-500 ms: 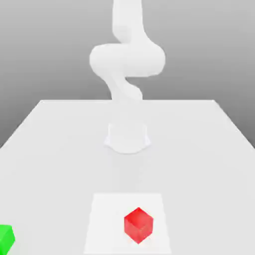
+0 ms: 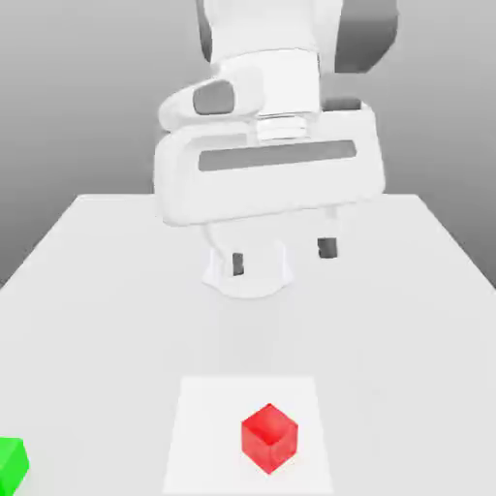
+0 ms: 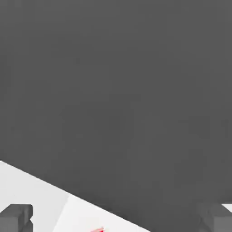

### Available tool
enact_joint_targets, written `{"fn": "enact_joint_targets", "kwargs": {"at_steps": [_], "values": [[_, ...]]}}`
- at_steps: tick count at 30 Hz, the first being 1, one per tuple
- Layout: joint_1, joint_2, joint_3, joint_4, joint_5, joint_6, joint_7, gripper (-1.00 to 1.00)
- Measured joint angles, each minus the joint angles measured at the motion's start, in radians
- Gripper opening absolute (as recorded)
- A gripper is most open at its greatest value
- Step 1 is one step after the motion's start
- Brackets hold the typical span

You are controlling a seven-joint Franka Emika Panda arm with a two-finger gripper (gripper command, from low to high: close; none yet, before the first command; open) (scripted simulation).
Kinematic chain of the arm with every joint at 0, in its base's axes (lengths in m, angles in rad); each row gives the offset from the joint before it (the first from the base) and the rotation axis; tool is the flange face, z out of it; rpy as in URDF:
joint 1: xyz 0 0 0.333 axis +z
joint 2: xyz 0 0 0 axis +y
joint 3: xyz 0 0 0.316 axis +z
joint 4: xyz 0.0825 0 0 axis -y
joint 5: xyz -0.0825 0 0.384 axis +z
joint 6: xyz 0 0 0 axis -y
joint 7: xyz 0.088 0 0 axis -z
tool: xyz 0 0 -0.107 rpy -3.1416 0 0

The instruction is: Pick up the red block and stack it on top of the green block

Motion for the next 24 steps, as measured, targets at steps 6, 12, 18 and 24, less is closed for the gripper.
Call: {"fn": "enact_joint_targets", "kwargs": {"at_steps": [6, 12, 18, 24], "values": [[0.015, 0.212, 0.002, -0.069, -0.021, 0.1, -0.145, 0.0], [-0.015, 0.424, 0.038, -0.073, -0.008, 0.253, -0.215, 0.0], [-0.031, 0.483, 0.059, -0.065, 0.01, 0.3, -0.229, -1.0], [-0.017, 0.393, 0.037, -0.079, -0.026, 0.226, -0.203, -1.0]]}}
